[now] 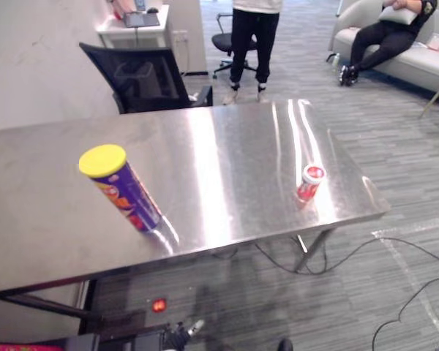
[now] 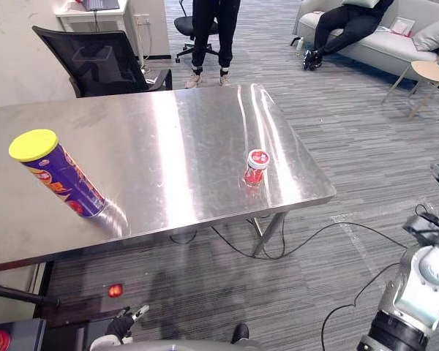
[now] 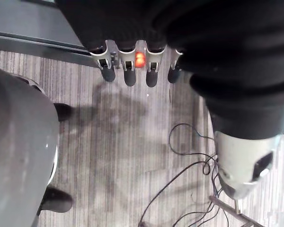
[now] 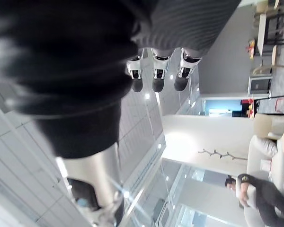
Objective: Put the gum and the chips on the shelf.
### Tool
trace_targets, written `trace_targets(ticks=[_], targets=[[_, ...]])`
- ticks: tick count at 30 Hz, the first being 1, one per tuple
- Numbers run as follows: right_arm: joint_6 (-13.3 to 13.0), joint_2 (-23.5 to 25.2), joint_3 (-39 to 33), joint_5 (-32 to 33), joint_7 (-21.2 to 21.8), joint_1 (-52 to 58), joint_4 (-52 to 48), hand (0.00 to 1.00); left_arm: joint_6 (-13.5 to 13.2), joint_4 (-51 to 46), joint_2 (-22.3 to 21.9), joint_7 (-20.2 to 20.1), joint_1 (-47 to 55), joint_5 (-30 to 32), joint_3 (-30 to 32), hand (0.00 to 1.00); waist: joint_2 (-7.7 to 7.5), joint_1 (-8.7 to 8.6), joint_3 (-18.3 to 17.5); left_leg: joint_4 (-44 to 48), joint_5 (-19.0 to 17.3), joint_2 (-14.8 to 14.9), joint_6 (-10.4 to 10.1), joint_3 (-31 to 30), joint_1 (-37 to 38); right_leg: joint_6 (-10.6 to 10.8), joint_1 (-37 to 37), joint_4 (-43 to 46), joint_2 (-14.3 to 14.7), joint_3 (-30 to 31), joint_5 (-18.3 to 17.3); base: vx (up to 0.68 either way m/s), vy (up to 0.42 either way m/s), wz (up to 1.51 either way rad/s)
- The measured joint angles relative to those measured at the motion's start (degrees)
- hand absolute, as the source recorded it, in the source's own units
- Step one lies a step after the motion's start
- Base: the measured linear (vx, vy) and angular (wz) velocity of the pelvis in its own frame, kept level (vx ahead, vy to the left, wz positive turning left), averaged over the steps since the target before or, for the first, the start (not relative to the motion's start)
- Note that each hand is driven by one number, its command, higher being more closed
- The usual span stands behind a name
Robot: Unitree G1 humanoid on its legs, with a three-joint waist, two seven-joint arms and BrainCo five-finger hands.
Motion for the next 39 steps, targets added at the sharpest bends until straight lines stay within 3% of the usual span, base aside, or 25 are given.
trace_targets(ticks=[5,10,17,28,39], targets=[[0.4,-5.0,6.0,-1.5,4.9,-2.2,3.2,0.00,-0.1,-1.0,0.6,-1.0,0.2,0.1,-1.4,0.00,-0.65,0.06,0.4,-0.1,0.2,-0.9,0.2,-0.1,0.0,0.6,0.0,0.0,-0.8,-0.1,0.4,-0.03,0.037,0.02],[0.8,-5.7,11.0,-1.5,7.6,-3.2,6.3,0.00,-0.1,-1.4,1.0,-1.3,0.2,0.1,-1.7,0.00,-1.18,0.05,0.7,-0.1,0.2,-1.0,0.3,-0.1,-0.1,0.7,-0.1,0.0,-1.0,-0.1,0.5,0.00,0.000,0.00],[1.6,-7.7,17.5,-0.7,11.0,-5.6,12.9,0.00,-0.2,-1.7,1.0,-1.3,0.1,0.1,-3.2,0.00,-0.56,0.08,1.4,-0.1,0.2,-1.1,0.4,-0.4,-0.9,0.7,-0.6,0.0,-1.0,-0.5,0.5,0.00,0.003,0.03],[3.0,-9.7,22.3,4.3,12.0,-12.0,21.9,0.00,-0.9,-3.9,1.0,-1.2,0.0,0.0,-5.2,0.00,0.54,0.14,4.4,0.1,0.4,-2.0,0.7,-1.4,-2.2,1.1,-1.5,0.0,-1.9,-1.0,1.0,-0.01,0.014,0.03],[3.1,-11.6,28.3,5.3,14.1,-15.9,23.6,0.00,-1.1,-5.7,1.3,-1.2,-0.1,-0.4,-5.9,0.00,0.28,0.60,6.0,0.9,0.4,-2.5,0.7,-1.9,-4.0,1.2,-2.6,0.0,-2.5,-1.5,1.5,-0.01,0.001,0.02]])
